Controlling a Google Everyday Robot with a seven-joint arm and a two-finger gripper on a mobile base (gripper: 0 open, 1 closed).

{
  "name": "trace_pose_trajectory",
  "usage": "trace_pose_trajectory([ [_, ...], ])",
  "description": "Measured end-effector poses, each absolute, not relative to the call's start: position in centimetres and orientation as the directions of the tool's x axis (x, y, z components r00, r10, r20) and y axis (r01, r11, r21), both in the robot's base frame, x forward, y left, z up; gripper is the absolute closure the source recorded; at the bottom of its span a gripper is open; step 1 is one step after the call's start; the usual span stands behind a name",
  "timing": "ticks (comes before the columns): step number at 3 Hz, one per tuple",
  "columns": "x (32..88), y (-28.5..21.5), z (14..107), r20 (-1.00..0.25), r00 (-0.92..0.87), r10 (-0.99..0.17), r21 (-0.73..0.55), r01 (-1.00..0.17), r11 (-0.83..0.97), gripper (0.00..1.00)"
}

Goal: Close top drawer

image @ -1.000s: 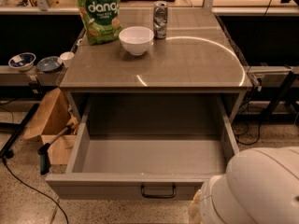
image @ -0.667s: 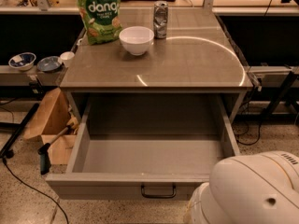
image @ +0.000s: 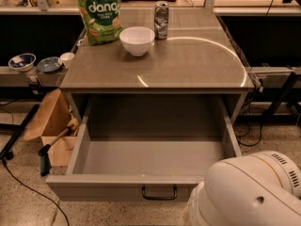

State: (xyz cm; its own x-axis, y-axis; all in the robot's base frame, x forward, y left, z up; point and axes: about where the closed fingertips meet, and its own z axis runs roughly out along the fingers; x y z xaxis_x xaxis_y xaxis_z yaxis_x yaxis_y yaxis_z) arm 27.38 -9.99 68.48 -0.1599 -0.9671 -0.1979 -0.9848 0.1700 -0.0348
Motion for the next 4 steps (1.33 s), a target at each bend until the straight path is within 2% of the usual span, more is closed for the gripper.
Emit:
trace_pose_trajectory([
  [1, 31.5, -8.8, 65.8, -0.177, -0.161, -0.971, -0.071, -0.982, 0.176, 1.0],
  [4, 35.8, -8.2, 65.0, -0.183, -0.149, -0.972, -0.117, -0.978, 0.172, 1.0],
])
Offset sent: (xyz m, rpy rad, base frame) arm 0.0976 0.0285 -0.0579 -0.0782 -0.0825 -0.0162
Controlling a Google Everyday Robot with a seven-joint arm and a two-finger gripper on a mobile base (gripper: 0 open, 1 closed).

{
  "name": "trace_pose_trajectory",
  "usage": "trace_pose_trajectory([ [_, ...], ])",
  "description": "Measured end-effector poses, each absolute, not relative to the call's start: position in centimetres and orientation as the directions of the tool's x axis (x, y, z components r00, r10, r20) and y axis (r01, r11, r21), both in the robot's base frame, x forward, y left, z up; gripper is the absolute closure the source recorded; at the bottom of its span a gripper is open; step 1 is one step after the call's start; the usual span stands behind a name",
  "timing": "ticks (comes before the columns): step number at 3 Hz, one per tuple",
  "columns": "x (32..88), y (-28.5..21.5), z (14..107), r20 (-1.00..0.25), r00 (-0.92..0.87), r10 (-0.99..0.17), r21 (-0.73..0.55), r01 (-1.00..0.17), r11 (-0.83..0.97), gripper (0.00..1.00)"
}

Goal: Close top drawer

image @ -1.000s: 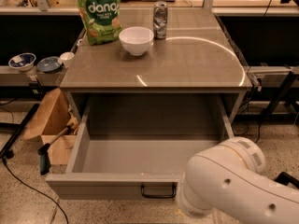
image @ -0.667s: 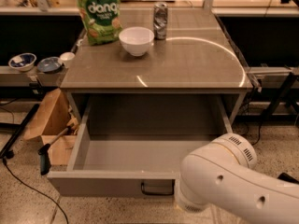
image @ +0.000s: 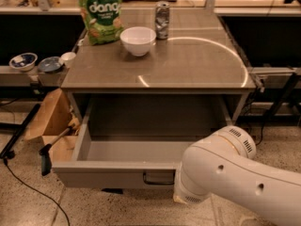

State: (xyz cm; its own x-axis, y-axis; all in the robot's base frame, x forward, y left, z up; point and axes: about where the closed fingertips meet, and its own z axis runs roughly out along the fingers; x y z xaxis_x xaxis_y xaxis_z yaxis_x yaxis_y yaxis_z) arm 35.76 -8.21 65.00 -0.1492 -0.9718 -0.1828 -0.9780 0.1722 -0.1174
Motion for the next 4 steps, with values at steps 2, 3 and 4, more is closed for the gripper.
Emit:
trace_pose_trajectory([
  [2, 39.4, -8.2, 65.4, -0.171, -0.147, -0.974, -0.141, -0.975, 0.171, 1.0],
  [3, 41.3, -7.9, 64.8, -0.179, -0.14, -0.974, -0.183, -0.968, 0.173, 1.0],
  [4, 41.4, -8.1, 64.8, -0.179, -0.14, -0.974, -0.185, -0.967, 0.173, 1.0],
])
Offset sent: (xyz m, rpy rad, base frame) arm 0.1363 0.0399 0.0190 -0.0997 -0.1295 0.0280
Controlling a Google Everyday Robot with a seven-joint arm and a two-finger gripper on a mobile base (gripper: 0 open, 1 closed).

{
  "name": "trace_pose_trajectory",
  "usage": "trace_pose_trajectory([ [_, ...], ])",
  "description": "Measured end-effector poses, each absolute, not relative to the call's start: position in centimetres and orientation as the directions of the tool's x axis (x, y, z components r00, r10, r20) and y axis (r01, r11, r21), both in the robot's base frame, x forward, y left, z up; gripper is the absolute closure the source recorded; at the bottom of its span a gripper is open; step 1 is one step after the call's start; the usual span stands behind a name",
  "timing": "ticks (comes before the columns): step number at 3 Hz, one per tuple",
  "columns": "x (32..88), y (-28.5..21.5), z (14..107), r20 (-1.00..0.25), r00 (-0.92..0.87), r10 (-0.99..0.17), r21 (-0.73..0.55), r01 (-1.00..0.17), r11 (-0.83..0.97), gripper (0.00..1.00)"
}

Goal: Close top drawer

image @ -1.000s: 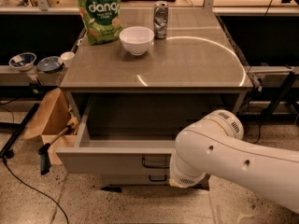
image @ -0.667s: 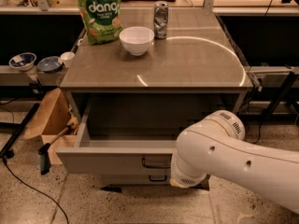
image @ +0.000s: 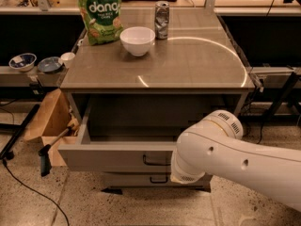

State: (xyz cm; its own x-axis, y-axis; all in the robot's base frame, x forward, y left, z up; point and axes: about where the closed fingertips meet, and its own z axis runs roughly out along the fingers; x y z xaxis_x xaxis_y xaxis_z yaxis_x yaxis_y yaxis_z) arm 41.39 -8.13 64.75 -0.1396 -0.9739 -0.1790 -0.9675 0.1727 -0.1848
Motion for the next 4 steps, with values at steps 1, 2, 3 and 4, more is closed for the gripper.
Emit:
trace_pose_trajectory([
  [1, 42.6, -8.1, 64.5, -0.175, -0.132, -0.976, -0.203, -0.965, 0.167, 1.0],
  [2, 44.5, -7.9, 64.3, -0.192, -0.145, -0.971, -0.218, -0.958, 0.186, 1.0],
  [3, 44.6, -8.0, 64.3, -0.192, -0.145, -0.971, -0.218, -0.958, 0.186, 1.0],
  [4, 46.7, -7.9, 64.2, -0.176, -0.14, -0.974, -0.24, -0.954, 0.181, 1.0],
])
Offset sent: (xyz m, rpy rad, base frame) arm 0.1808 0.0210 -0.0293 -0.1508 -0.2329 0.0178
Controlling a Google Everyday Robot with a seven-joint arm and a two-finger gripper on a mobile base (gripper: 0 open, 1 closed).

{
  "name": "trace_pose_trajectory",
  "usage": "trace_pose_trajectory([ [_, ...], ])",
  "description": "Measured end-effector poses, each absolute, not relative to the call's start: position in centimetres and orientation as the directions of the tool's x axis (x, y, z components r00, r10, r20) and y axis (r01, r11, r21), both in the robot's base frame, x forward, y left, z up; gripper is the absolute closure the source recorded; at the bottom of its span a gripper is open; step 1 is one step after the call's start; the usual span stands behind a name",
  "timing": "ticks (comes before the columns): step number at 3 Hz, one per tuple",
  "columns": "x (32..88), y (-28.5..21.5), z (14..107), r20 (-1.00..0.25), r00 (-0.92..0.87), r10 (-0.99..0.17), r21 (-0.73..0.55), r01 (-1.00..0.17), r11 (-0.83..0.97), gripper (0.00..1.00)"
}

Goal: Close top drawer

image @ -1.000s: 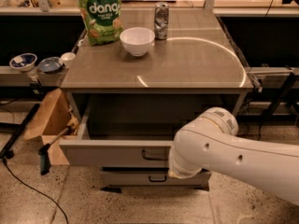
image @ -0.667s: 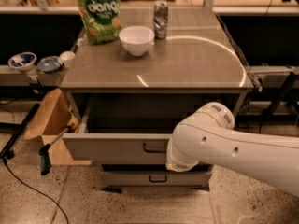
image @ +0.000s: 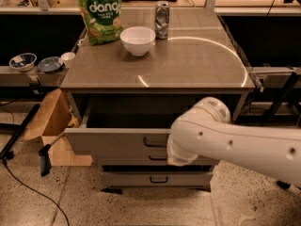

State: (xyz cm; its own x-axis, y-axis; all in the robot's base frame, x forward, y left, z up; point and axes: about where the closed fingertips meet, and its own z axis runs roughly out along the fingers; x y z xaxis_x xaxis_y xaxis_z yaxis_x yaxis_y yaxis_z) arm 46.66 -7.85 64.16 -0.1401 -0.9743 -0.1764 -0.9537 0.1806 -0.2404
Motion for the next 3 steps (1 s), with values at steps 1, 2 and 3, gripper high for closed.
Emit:
trace_pose_trajectory([
  [1, 49.1, -8.0, 63.7, -0.156, -0.15, -0.976, -0.256, -0.948, 0.186, 1.0],
  [2, 52.8, -7.7, 64.0, -0.128, -0.135, -0.983, -0.307, -0.937, 0.169, 0.97],
  [3, 52.3, -7.8, 64.1, -0.124, -0.127, -0.984, -0.309, -0.937, 0.16, 0.74],
])
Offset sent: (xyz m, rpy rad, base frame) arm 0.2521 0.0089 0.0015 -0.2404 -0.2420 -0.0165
